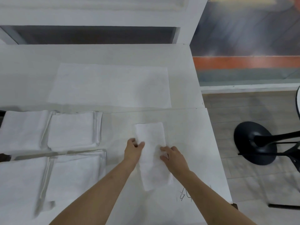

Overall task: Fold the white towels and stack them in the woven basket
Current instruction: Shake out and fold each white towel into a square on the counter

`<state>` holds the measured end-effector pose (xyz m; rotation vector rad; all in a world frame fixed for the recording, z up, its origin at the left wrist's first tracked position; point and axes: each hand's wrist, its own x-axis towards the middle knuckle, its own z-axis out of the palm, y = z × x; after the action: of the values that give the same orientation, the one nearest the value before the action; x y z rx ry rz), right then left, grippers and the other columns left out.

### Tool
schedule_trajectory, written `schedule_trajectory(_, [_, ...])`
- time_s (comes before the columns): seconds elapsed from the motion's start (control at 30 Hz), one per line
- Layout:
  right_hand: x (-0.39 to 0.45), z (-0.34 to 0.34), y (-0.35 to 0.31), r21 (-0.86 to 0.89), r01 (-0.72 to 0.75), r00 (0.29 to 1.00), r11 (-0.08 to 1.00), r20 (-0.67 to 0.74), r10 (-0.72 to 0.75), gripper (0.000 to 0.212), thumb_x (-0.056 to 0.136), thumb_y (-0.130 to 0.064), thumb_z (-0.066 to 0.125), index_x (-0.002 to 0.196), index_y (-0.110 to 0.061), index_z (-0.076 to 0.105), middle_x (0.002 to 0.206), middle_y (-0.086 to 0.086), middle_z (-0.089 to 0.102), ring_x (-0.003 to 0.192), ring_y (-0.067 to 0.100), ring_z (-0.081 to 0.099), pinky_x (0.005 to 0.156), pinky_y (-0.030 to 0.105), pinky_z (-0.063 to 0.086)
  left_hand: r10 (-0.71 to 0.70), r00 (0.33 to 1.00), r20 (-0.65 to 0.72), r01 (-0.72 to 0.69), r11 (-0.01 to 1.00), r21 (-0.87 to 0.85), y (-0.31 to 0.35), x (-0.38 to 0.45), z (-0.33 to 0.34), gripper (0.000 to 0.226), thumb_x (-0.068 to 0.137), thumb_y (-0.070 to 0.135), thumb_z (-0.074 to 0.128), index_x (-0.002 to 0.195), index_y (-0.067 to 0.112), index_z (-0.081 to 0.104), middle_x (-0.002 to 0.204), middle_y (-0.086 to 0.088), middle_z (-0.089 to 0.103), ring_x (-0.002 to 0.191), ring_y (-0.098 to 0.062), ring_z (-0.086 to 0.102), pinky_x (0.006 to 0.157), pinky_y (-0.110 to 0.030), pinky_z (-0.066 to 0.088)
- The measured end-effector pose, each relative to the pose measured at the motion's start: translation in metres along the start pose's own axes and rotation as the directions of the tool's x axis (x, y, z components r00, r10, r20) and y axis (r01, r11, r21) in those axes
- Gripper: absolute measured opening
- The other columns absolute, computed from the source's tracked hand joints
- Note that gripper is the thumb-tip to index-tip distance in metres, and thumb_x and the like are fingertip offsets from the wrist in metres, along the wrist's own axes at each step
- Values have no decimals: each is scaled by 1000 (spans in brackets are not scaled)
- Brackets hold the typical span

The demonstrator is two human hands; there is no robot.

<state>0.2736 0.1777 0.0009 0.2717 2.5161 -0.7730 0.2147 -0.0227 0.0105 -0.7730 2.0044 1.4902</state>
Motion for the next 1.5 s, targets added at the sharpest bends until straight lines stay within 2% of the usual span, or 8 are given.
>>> schedule_trajectory(0.2, [1,-13,-7,377,-78,991,923,-73,113,39,97,-36,66,133,-34,53,113,-9,58,97,5,60,90,32,55,112,982,150,-120,992,42,18,-25,5,25,95,35,64,101,11,60,92,-10,66,83,-21,65,78,-38,56])
schedule_trajectory(0.37, [0,-41,-28,870,-103,989,482,36,146,51,100,-46,63,143,-29,41,127,0,68,109,13,70,98,37,57,214,881,422,-109,959,-260,36,-53,-4,28,99,35,62,122,19,56,117,2,70,106,-17,69,88,-37,54])
schedule_trajectory(0.47, [1,-60,-38,923,-90,990,373,42,134,60,97,-47,67,147,-21,46,128,3,70,112,19,72,102,46,56,281,880,384,-150,929,-337,51,-62,-12,29,103,35,58,125,17,54,118,-1,71,102,-18,70,77,-31,56])
schedule_trajectory(0.73, [-30,-120,-73,882,208,972,423,-233,8,57,93,-13,76,142,-25,50,110,4,78,107,17,73,92,28,57,584,808,79,-584,811,-31,92,-78,-44,31,98,30,66,82,8,51,74,0,53,65,-9,50,64,-23,40])
schedule_trajectory(0.87, [-54,-118,-62,723,264,960,638,-263,-99,24,93,-14,76,116,-19,71,108,-5,78,105,10,72,96,30,55,717,692,86,-722,683,110,62,-92,-59,11,96,26,70,106,21,69,103,14,72,97,0,66,84,-15,49])
schedule_trajectory(1.17, [-94,-15,11,443,83,996,893,-2,-92,20,96,-29,72,117,-29,72,109,-26,74,108,-9,66,92,20,50,501,798,335,-599,719,352,-64,-86,-55,14,93,26,73,93,40,68,99,32,69,94,7,67,83,-19,50])
schedule_trajectory(1.3, [-90,-2,14,455,15,1000,891,-17,-9,6,100,-32,66,103,-27,66,92,-26,71,87,-4,65,80,23,51,454,857,244,-514,786,343,-71,-79,-46,10,96,30,69,87,24,68,84,12,70,79,-7,65,75,-29,51])
schedule_trajectory(1.5, [-56,-5,-9,351,-56,987,935,-122,105,32,101,-46,57,77,-29,44,67,-11,54,59,9,47,59,31,36,371,929,3,-357,892,277,-48,-60,-29,29,98,31,65,74,15,59,65,5,61,56,-6,51,62,-24,44])
